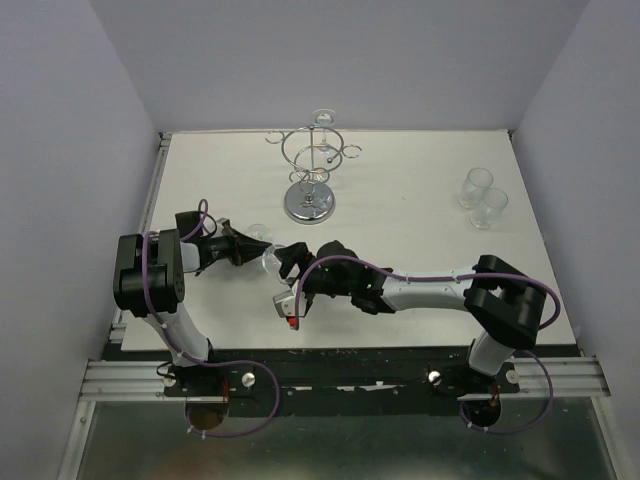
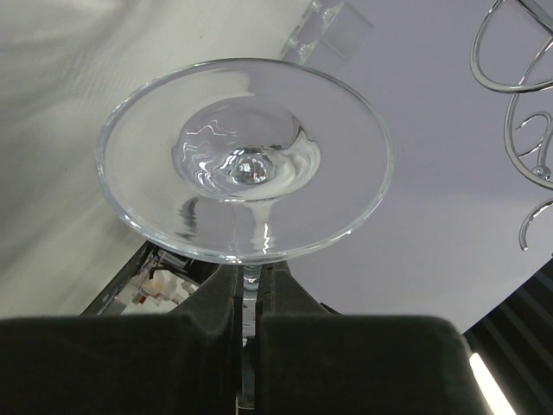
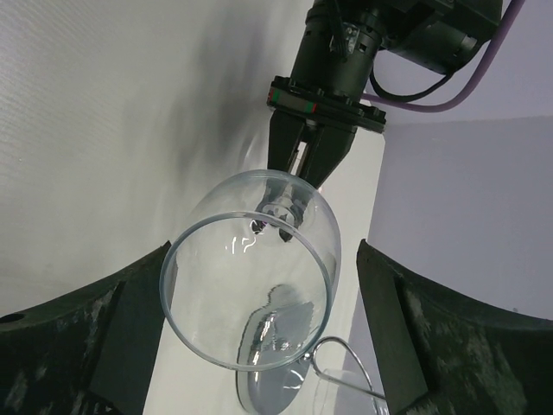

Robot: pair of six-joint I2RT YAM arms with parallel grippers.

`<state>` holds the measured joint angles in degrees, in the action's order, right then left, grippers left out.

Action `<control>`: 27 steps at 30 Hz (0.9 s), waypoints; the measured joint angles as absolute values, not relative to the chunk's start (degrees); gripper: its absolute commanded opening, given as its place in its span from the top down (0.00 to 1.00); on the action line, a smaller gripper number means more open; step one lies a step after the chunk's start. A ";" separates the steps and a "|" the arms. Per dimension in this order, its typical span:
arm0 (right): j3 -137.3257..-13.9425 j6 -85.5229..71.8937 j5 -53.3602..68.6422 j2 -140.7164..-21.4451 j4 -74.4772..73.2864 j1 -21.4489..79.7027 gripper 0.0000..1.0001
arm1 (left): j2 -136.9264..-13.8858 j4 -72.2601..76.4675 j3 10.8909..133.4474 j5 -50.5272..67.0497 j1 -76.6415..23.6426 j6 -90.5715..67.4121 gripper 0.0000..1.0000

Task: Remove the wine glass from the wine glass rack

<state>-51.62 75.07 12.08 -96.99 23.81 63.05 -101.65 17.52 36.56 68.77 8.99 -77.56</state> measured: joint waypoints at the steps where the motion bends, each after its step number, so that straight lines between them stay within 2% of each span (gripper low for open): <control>1: -51.68 75.18 11.99 -97.01 23.64 63.05 0.08 | -101.65 17.52 36.56 68.75 8.99 -77.56 1.00; 18: -52.42 74.70 9.52 -97.84 22.50 63.11 0.21 | -100.92 17.93 35.64 67.85 9.10 -77.54 0.99; 20: -52.56 74.50 9.39 -97.93 22.46 63.18 0.21 | -100.57 17.93 35.35 67.57 9.28 -77.49 0.79; 21: -52.66 74.43 9.37 -97.95 22.44 63.22 0.21 | -100.36 17.93 35.20 67.48 9.34 -77.34 0.72; 24: -52.99 74.32 9.26 -98.06 22.35 63.33 0.27 | -99.50 17.85 34.92 67.07 9.41 -76.07 0.59; 27: -53.30 73.76 8.64 -98.35 22.15 63.33 0.28 | -98.08 17.85 34.83 67.02 9.37 -74.52 0.52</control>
